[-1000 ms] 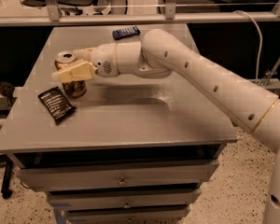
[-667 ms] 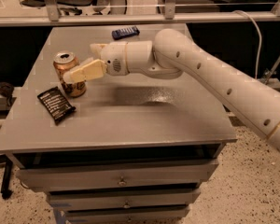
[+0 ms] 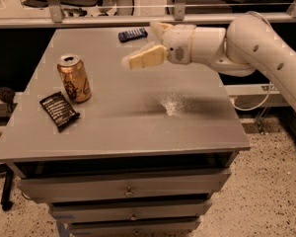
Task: Move orange can near rxbar chocolate
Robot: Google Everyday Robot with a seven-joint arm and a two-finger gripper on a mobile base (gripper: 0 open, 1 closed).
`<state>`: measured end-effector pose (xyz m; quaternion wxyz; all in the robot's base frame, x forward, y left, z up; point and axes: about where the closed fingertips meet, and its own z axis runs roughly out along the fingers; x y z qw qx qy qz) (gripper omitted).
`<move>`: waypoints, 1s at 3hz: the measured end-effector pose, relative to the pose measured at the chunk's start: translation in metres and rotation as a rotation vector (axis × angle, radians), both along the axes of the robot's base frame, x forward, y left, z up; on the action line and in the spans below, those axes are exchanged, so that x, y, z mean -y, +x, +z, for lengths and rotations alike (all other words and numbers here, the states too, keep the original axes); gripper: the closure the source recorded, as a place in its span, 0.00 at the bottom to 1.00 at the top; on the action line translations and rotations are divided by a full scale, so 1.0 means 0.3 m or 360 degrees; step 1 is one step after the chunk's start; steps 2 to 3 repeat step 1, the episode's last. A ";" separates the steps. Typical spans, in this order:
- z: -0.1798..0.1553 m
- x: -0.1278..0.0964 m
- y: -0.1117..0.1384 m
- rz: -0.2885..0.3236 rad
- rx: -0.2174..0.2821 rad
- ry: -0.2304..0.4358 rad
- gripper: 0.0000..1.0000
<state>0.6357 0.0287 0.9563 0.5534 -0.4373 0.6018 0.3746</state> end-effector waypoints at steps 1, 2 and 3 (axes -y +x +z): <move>0.020 0.024 0.007 -0.0019 0.0018 0.0006 0.00; 0.020 0.024 0.007 -0.0019 0.0018 0.0006 0.00; 0.020 0.024 0.007 -0.0019 0.0018 0.0006 0.00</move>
Offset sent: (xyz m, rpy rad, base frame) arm 0.0000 0.0000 0.0000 0.0000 0.0000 0.0000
